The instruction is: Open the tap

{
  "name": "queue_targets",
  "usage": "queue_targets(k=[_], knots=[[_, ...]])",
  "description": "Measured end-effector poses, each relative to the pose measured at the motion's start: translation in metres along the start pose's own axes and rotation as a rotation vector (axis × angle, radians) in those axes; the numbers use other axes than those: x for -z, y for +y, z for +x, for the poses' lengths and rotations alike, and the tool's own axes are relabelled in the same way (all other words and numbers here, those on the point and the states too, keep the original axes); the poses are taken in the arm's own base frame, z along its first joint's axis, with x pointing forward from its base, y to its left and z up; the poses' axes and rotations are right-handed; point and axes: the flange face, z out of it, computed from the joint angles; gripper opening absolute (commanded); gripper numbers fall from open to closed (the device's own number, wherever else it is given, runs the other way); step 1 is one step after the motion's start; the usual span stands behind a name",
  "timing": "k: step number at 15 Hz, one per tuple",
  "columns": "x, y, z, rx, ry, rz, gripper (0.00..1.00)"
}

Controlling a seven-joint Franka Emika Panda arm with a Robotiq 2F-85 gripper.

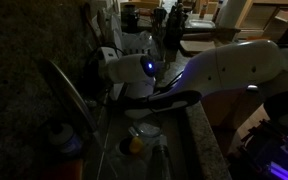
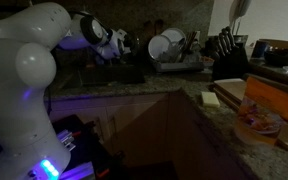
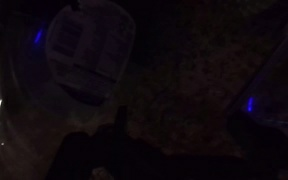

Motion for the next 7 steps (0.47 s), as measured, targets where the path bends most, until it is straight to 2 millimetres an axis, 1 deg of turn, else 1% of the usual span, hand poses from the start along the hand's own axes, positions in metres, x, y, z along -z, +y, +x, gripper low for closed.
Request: queue_targets(k=[3,7], knots=[[0.0001,0.0068,0.0081,-0.021,-0.035,-0.052,1.00],[-0.0001,0.0068,0.0083,-0.025,-0.042,-0.056,1.00]])
